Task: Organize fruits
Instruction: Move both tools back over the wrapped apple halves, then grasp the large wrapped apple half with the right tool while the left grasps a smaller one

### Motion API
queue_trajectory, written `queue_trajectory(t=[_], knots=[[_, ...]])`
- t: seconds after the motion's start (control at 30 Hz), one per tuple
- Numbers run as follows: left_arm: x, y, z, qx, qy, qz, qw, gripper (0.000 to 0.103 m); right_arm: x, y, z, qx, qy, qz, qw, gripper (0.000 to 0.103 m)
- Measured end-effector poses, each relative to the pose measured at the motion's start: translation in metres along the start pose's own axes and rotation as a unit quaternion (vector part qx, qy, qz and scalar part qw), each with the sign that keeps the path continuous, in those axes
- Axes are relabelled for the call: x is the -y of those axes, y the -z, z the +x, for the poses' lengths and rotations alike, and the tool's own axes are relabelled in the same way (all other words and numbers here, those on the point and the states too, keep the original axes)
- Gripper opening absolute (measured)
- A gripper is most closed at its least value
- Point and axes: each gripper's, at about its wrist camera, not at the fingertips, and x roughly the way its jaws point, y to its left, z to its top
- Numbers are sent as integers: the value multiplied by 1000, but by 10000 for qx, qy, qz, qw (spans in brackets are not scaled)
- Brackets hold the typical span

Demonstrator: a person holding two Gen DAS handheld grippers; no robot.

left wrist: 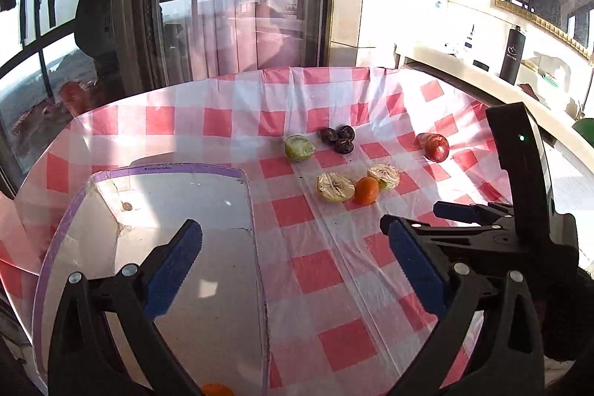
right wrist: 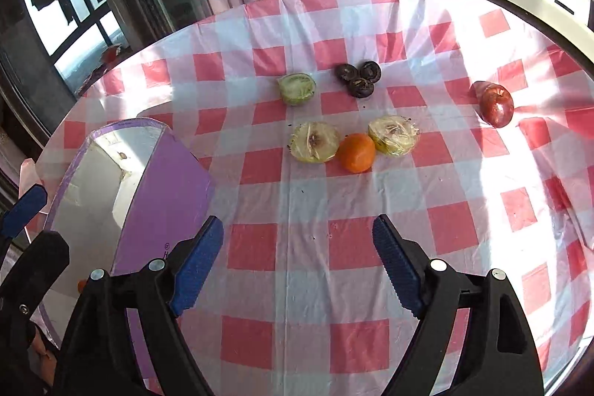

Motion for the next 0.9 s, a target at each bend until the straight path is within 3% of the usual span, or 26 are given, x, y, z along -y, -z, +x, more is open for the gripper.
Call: queue_trajectory(t=[0.17, 0.3, 0.4, 0.53, 0.73, 0.9], knots=[[54, 20, 68, -1068, 652, 303, 9917, 101, 73, 15, 35, -671, 256, 808, 9941, 80], [74, 39, 125, -1648, 470, 166, 9851, 101, 108, 21, 60, -901, 398, 950, 9906, 80], [76, 47, 156, -1839, 172, 83, 9828, 101, 117, 16, 75, -868, 465, 652, 9930, 80], [71, 47, 186, -1987, -137, 1, 9800, 101, 112, 1, 96, -672, 363, -191, 9969, 80], [52, 46, 216, -2159, -540, -77, 9749, 101, 104, -29, 128, -383, 331, -984, 9939, 81], [31, 43, 225, -2077, -553, -441, 9756, 102, 100, -52, 147, -271, 169, -1349, 9903, 82]])
